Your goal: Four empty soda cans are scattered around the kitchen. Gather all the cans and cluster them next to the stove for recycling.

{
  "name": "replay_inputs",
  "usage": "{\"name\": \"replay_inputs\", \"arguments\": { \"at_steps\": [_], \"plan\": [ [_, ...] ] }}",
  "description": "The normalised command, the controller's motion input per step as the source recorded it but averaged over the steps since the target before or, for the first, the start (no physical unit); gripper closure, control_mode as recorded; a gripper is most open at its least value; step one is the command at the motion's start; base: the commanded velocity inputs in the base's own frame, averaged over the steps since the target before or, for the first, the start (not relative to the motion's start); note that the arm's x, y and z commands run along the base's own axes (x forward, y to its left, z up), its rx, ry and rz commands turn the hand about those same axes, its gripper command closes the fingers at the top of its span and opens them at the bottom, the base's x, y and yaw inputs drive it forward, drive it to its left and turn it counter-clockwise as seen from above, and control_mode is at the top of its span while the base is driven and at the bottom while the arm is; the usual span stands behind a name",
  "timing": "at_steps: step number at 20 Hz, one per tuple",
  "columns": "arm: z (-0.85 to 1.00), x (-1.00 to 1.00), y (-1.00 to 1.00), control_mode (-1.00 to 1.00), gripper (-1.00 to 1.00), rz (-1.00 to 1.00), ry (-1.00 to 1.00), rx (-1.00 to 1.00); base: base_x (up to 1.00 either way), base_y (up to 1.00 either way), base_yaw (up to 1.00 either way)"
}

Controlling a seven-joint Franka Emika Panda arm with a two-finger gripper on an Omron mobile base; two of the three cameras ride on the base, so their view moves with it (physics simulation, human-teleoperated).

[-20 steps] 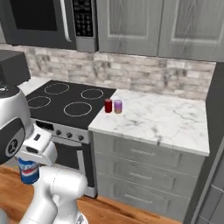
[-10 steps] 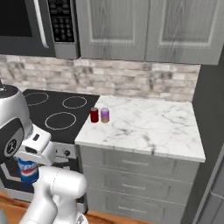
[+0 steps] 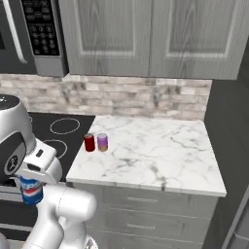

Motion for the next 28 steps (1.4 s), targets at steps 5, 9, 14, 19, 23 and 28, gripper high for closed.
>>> {"name": "replay_inputs", "arguments": {
  "at_steps": [5,9,14,19,23,28],
  "plan": [
    [0.0,0.0,0.0,1.0,1.0,0.0,0.0,0.0,0.47,0.32,-0.11],
    [0.0,0.0,0.0,1.0,1.0,0.0,0.0,0.0,-0.01,0.06,-0.03],
    [0.0,0.0,0.0,1.0,1.0,0.0,0.0,0.0,-0.02,0.0,-0.01],
    [-0.02,0.08,0.0,-1.0,1.0,0.0,0.0,-0.01,0.0,0.0,0.0],
    [-0.14,0.36,0.01,-1.0,1.0,0.0,0.0,-0.06,0.0,0.0,0.0],
    [-0.14,0.31,0.05,-1.0,1.0,0.0,-0.09,-0.11,0.0,0.0,0.0]
  ]
}}
